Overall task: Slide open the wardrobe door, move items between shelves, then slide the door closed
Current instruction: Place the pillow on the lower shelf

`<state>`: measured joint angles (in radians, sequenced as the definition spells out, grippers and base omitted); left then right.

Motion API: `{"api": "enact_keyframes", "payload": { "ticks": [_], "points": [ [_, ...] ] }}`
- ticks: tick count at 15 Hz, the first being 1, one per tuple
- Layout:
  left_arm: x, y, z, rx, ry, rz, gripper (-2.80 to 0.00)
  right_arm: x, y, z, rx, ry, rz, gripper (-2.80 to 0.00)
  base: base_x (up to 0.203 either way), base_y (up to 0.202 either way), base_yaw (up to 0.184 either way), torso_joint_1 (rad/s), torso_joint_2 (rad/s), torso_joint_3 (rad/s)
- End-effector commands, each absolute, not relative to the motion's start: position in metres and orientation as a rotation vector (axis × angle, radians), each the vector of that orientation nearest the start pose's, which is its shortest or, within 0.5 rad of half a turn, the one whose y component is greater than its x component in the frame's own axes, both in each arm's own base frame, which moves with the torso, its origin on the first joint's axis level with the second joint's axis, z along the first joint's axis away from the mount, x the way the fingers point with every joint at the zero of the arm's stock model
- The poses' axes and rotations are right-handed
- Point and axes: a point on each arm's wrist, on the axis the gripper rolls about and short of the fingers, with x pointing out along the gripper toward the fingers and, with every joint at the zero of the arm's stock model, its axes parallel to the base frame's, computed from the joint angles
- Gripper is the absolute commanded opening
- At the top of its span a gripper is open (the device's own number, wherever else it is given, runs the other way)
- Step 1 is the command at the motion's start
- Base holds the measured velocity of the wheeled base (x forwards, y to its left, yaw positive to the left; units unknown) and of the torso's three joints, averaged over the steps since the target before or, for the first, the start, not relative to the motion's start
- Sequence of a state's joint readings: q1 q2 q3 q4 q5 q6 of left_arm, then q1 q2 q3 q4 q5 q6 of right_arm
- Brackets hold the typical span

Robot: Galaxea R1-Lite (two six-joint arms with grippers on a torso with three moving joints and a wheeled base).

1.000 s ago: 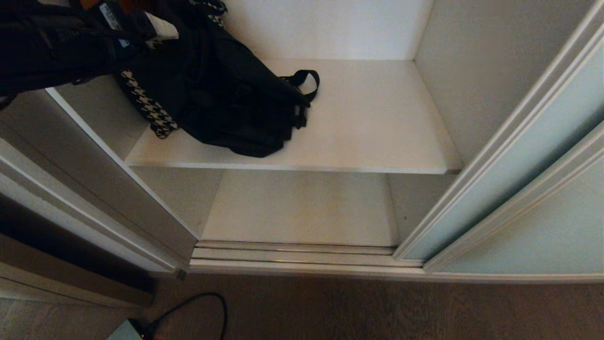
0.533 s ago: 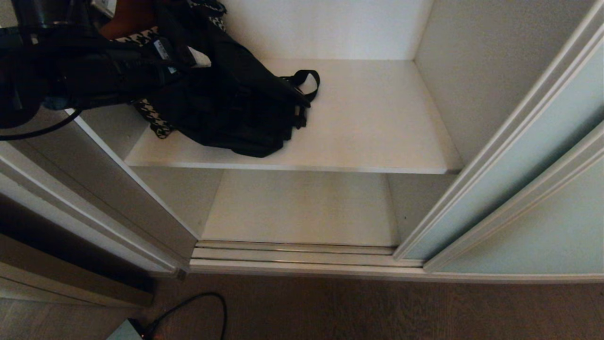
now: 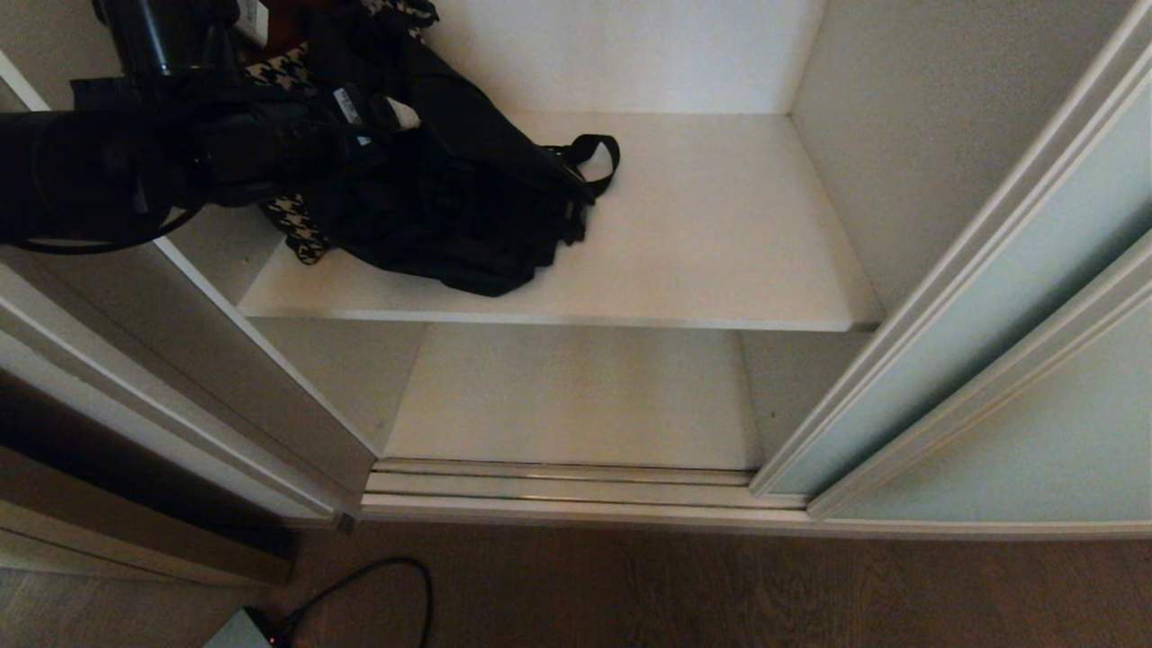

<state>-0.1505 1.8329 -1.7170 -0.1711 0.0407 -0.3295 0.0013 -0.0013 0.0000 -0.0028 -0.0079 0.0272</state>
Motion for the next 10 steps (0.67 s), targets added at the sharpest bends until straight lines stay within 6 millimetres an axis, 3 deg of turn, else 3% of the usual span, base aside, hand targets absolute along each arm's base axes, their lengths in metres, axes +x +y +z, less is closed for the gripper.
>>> {"api": "enact_keyframes", "payload": {
  "ticks": [1, 5, 10],
  "points": [
    [0.368, -0.054, 0.345, -0.302, -0.035, -0.083, 0.0, -0.023, 0.0, 0.076, 0.028, -0.006, -0.006, -2.8, 0.0, 0.0, 0.0, 0.0, 0.0, 0.0],
    [0.369, -0.052, 0.347, -0.227, -0.061, 0.011, 0.0, -0.023, 0.0, 0.076, 0.027, -0.006, -0.006, -2.8, 0.0, 0.0, 0.0, 0.0, 0.0, 0.0],
    [0.317, -0.05, 0.368, -0.192, -0.089, -0.002, 0.0, -0.023, 0.0, 0.076, 0.027, -0.006, -0.006, -2.8, 0.0, 0.0, 0.0, 0.0, 0.0, 0.0]
  ]
}}
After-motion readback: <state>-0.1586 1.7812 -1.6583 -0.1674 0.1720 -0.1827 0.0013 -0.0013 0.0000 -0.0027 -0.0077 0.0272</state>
